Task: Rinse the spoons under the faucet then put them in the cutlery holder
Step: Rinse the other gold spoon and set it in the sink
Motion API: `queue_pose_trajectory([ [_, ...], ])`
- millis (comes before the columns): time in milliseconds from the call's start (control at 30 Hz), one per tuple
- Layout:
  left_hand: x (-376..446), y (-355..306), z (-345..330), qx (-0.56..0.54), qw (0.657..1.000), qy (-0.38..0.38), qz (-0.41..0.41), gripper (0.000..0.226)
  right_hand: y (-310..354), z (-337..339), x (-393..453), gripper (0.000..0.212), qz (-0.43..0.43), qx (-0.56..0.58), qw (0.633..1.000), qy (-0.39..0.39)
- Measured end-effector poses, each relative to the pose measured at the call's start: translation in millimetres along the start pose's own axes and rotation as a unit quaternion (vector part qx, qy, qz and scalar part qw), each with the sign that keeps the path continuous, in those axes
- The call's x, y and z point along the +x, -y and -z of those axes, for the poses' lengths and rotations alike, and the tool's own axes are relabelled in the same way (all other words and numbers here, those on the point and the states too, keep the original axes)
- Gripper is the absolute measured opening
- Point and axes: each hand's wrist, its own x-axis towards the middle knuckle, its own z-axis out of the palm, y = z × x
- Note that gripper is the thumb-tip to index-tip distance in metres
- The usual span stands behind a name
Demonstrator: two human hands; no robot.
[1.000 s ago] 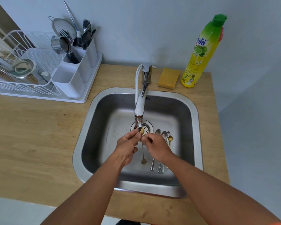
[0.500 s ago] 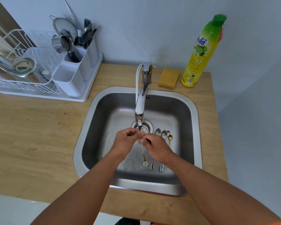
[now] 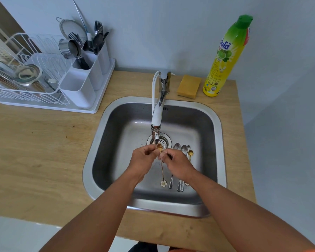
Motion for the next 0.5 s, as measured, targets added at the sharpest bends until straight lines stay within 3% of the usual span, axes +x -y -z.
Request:
queue_pose_trajectory([
  [133,-4.6,3.1,-3.4,-0.014,0.999,-0.025,-0.019,0.008,-2.0,-3.0,-3.2,0.027,0.009,-0.019,1.000,0.020],
  [200,-4.7,2.6,-6.0,-0.002,0.998,-0.064,-0.021,0.015,-3.6,-6.0,-3.2,0.024,0.017,-0.056,0.998,0.002],
  [333,-3.1,-1.0,-8.4,-0.034,0.991,-0.118,0.058,0.025,-2.7,-8.0,-2.6,0.025,0.038,-0.113,0.992,-0.032],
  [500,-4.1,-7.6,-8.0,-0.161,0.973,-0.087,0.142,0.019,-0.3,-8.2,-5.3,0.023,0.071,-0.163,0.982,-0.057],
])
